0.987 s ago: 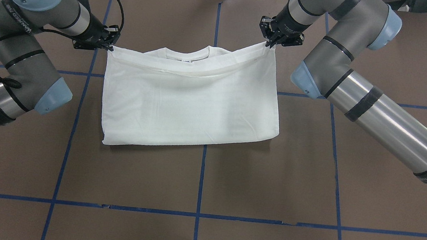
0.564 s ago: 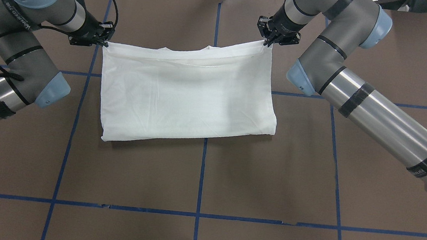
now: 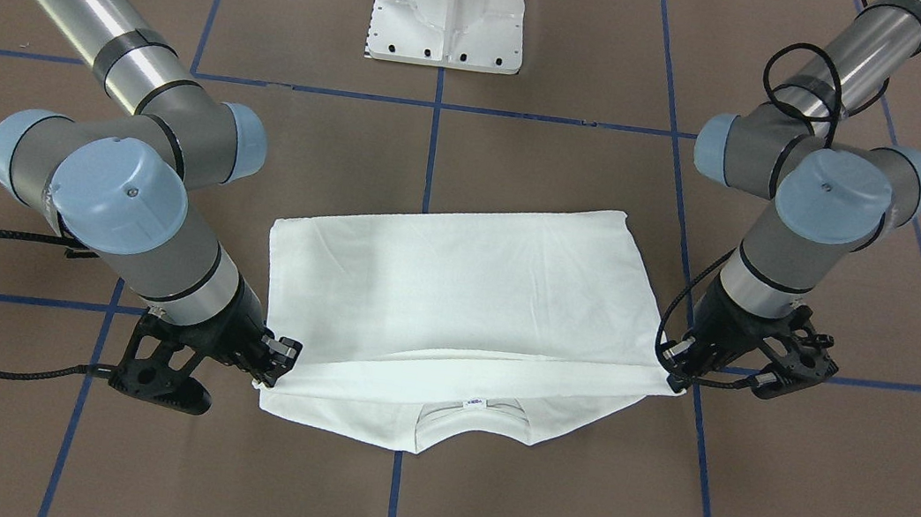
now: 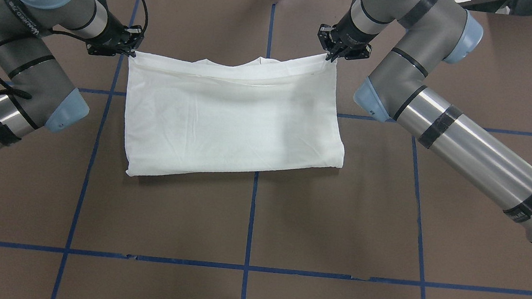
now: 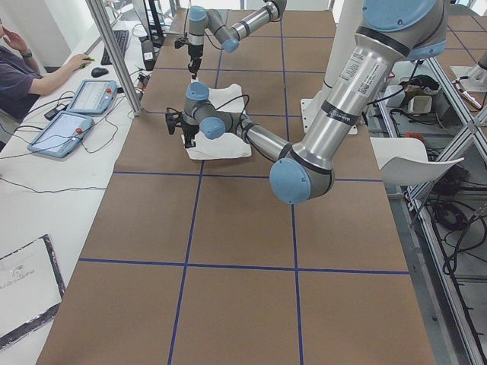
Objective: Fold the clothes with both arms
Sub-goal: 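Raise the left gripper away while the right gripper grasps the folded bundle's edge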
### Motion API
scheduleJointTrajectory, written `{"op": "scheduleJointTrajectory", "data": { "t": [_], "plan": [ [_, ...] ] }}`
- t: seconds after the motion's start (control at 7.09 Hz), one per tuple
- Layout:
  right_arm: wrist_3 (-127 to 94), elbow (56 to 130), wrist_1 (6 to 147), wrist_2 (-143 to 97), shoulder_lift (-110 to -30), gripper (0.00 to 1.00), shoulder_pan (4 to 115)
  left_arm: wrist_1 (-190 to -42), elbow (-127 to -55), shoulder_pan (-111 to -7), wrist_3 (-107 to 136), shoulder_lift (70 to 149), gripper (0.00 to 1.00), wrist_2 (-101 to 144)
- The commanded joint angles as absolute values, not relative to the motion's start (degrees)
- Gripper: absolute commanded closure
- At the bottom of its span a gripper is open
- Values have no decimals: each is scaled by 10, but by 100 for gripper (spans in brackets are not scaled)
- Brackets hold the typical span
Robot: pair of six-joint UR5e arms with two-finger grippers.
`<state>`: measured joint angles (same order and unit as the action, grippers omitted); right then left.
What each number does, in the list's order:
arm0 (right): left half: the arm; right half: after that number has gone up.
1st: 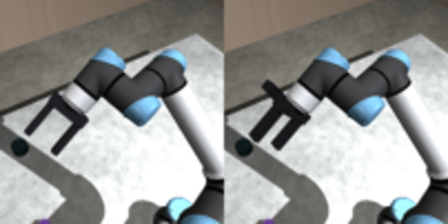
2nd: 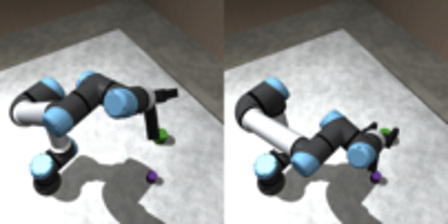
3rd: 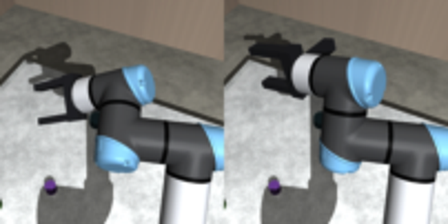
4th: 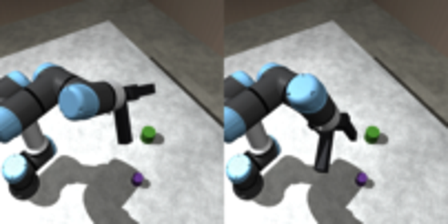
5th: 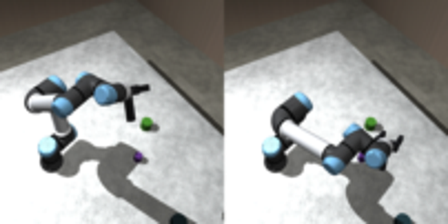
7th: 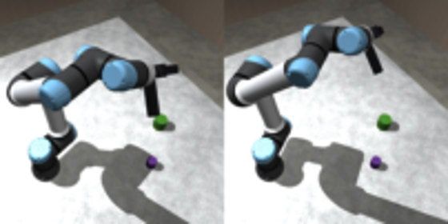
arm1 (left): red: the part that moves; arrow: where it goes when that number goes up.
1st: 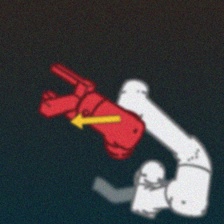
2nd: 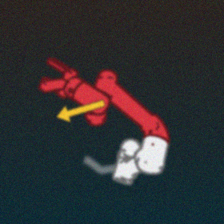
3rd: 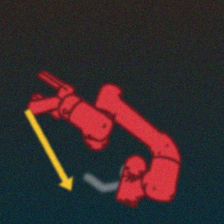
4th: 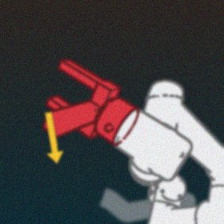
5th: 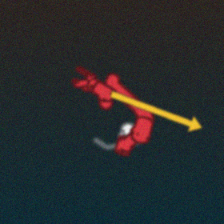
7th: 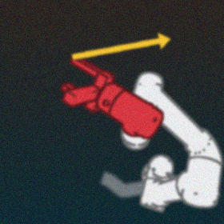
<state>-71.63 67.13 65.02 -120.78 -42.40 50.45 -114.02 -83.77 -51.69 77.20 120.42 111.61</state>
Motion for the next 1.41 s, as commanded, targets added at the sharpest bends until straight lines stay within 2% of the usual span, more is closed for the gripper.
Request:
{"op": "scheduleJointTrajectory", "data": {
  "t": [0.0, 0.14, 0.28, 0.71, 0.99, 1.27],
  "plan": [
    [-717, 672, 642, -1207, -425, 89, 501, -1140, -835, -515, 774, 1207, 87, 1115],
    [-716, 670, 615, -1206, -441, 14, 497, -1141, -823, -514, 774, 1208, 27, 1113],
    [-716, 671, 570, -1203, -473, 0, 499, -1143, -820, -515, 773, 1208, 2, 1113],
    [-689, 704, 550, -1210, -497, 0, 505, -1141, -817, -529, 770, 1208, 1, 1115],
    [-708, 802, 557, -1209, -562, 0, 485, -1137, -844, -531, 770, 1202, 1, 1118],
    [-716, 914, 666, -1193, -616, 0, 435, -1136, -873, -532, 776, 1187, 1, 1117]
  ]
}}
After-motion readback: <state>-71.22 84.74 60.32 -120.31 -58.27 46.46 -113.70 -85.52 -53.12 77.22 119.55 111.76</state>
